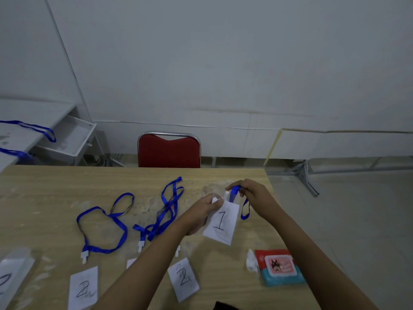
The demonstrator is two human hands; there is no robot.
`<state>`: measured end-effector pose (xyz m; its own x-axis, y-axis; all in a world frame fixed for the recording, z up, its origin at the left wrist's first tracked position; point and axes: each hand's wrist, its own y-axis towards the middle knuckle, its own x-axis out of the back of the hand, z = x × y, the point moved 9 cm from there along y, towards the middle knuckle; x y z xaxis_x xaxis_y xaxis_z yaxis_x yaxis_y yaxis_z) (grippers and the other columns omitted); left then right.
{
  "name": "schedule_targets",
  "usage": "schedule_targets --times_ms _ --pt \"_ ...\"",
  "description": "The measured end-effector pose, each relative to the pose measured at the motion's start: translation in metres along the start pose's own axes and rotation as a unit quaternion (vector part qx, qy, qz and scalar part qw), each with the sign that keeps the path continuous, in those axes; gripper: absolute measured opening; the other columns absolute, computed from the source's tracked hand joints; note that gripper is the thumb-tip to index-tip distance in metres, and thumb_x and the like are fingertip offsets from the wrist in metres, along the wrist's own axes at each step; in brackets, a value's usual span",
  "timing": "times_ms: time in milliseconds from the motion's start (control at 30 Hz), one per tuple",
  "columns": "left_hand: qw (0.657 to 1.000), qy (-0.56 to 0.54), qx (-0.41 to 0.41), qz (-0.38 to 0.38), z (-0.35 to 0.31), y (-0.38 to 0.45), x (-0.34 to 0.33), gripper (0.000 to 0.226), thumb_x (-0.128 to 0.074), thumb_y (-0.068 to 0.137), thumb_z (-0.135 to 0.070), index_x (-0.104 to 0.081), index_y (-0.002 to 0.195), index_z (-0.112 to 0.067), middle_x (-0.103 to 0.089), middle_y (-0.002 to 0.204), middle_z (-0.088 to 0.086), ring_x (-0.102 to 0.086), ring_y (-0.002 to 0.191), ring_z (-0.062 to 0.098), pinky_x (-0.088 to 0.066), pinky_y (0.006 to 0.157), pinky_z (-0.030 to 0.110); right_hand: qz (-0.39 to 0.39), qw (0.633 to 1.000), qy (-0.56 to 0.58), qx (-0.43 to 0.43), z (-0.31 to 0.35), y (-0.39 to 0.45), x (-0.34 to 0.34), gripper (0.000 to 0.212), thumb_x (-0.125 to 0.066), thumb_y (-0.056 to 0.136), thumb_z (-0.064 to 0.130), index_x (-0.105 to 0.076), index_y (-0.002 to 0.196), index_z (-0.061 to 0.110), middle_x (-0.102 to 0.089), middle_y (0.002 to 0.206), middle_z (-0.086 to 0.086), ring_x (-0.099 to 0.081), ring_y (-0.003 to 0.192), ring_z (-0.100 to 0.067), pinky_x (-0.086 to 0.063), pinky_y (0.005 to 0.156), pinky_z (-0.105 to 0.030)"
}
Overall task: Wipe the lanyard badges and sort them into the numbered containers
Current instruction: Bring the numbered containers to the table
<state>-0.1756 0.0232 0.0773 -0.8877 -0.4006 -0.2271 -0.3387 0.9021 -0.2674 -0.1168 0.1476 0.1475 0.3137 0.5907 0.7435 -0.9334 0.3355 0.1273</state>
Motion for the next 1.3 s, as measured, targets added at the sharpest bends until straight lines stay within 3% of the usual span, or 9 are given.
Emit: schedule_targets --times_ms 133,300,400,600,700,800,1100,1200,1300 --pt "1.000 0.001 -0.005 0.001 0.000 -0.002 -0.002 0.020 -0.049 0.099 -0.028 -0.054 0.113 -0.015 -0.073 0.090 -0.002 -0.071 0.082 0.013 -0.055 0.067 0.024 -0.003 1.000 0.010 -0.003 -0.003 0.004 -0.001 0.042 -0.044 0.098 0.001 -0.070 0.113 0.029 -0.062 0.092 0.000 -0.058 0.087 -0.016 -0.049 0.081 -0.029" --pt "0.999 -0.004 0.030 0.013 0.005 -0.003 -0.003 0.030 -0.053 0.098 -0.023 -0.058 0.119 -0.002 -0.072 0.095 0.003 -0.068 0.087 0.017 -0.055 0.081 0.034 0.016 1.000 -0.021 0.013 0.000 0.010 -0.005 0.043 -0.044 0.099 0.003 -0.068 0.120 0.031 -0.053 0.086 0.009 -0.054 0.081 -0.005 -0.042 0.077 -0.017" --pt "0.998 -0.021 0.046 0.032 0.003 -0.004 -0.006 0.022 -0.053 0.098 -0.021 -0.062 0.112 -0.008 -0.074 0.089 -0.002 -0.070 0.081 0.011 -0.056 0.072 0.026 0.018 1.000 -0.020 0.013 -0.003 0.013 -0.008 0.044 -0.043 0.099 0.003 -0.067 0.123 0.032 -0.053 0.085 0.010 -0.054 0.080 -0.003 -0.041 0.075 -0.014" --pt "0.997 -0.074 -0.003 -0.034 -0.015 0.001 0.006 0.020 -0.050 0.099 -0.019 -0.059 0.114 -0.009 -0.071 0.101 0.008 -0.069 0.088 0.018 -0.058 0.079 0.033 -0.016 0.987 0.149 -0.061 -0.024 0.004 -0.017 0.036 -0.044 0.099 0.003 -0.068 0.120 0.020 -0.070 0.109 -0.001 -0.065 0.099 -0.016 -0.051 0.085 -0.022" --pt "0.990 -0.125 -0.016 -0.067 -0.018 0.003 0.015 0.024 -0.048 0.100 -0.018 -0.057 0.117 -0.003 -0.068 0.106 0.014 -0.066 0.093 0.025 -0.052 0.091 0.044 -0.012 0.975 0.207 -0.078 -0.024 -0.008 -0.036 0.027 -0.048 0.100 0.009 -0.068 0.114 0.021 -0.071 0.102 -0.010 -0.066 0.091 -0.025 -0.053 0.079 -0.023" --pt "0.981 -0.162 -0.027 -0.107 -0.014 0.006 0.025 0.022 -0.046 0.100 -0.017 -0.058 0.113 -0.004 -0.066 0.109 0.016 -0.064 0.098 0.029 -0.047 0.099 0.048 -0.002 0.960 0.264 -0.094 -0.024 -0.024 -0.058 0.029 -0.046 0.101 0.009 -0.067 0.107 0.029 -0.073 0.101 -0.008 -0.069 0.086 -0.012 -0.053 0.076 -0.018" --pt "0.952 -0.246 -0.045 -0.174 -0.008 0.007 0.045 0.024 -0.044 0.102 -0.017 -0.057 0.116 -0.003 -0.066 0.103 0.012 -0.065 0.093 0.023 -0.055 0.080 0.036 -0.009 0.916 0.357 -0.182 -0.024 -0.068 -0.109 0.020 -0.041 0.103 0.008 -0.058 0.094 0.003 -0.049 0.065 -0.002 -0.047 0.048 -0.012 -0.040 0.051 -0.030" --pt "0.941 -0.263 -0.050 -0.208 -0.010 0.008 0.053 0.023 -0.042 0.102 -0.018 -0.057 0.115 -0.005 -0.066 0.105 0.012 -0.065 0.093 0.023 -0.054 0.078 0.038 -0.002 0.895 0.395 -0.206 -0.019 -0.078 -0.117 0.028 -0.038 0.105 0.016 -0.063 0.119 0.016 -0.046 0.070 0.000 -0.032 0.049 -0.012 -0.026 0.049 -0.027" --pt "0.936 -0.259 -0.044 -0.233 -0.011 0.008 0.063 0.034 -0.043 0.102 -0.018 -0.049 0.130 0.001 -0.063 0.114 0.014 -0.064 0.095 0.024 -0.053 0.077 0.038 0.005 0.875 0.430 -0.224 -0.018 -0.090 -0.124 0.032 -0.037 0.105 0.019 -0.058 0.129 0.018 -0.041 0.070 0.001 -0.029 0.051 -0.009 -0.028 0.051 -0.026"
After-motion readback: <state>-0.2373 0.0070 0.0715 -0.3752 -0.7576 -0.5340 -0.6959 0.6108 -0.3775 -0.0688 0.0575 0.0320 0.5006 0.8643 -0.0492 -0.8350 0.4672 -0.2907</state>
